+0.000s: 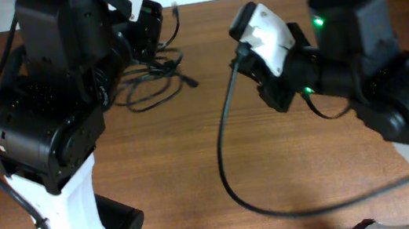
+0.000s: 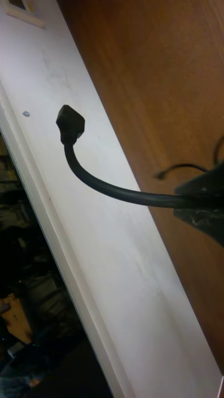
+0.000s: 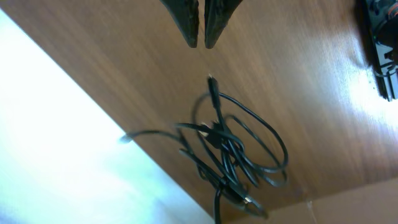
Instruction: Untangle cables
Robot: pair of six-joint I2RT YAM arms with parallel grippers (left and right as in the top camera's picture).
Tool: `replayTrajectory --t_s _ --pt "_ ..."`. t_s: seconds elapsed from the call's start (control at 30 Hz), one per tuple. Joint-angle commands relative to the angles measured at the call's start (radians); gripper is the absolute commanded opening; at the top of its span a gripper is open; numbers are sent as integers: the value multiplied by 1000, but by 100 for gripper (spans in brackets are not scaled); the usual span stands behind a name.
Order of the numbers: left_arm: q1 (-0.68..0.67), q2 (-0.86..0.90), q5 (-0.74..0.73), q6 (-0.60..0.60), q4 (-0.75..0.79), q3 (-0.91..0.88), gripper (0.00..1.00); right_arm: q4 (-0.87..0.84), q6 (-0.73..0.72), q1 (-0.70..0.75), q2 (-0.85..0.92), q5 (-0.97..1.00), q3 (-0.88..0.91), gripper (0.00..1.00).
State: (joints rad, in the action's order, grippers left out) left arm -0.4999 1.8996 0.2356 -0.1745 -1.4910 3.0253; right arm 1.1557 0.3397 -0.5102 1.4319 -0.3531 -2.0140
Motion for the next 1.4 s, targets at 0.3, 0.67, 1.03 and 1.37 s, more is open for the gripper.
replayTrajectory --t_s 0.3,0.67,1.03,1.37 --pt "5 -7 -11 2 9 4 2 34 -8 -11 31 -93 -18 4" --pt "5 -7 -11 2 9 4 3 94 256 -164 144 -34 -18 77" --pt "5 -7 -11 2 -13 4 4 -97 443 -189 182 297 -18 73" --pt "5 -7 -12 2 -16 4 3 -127 468 -191 311 273 -18 73"
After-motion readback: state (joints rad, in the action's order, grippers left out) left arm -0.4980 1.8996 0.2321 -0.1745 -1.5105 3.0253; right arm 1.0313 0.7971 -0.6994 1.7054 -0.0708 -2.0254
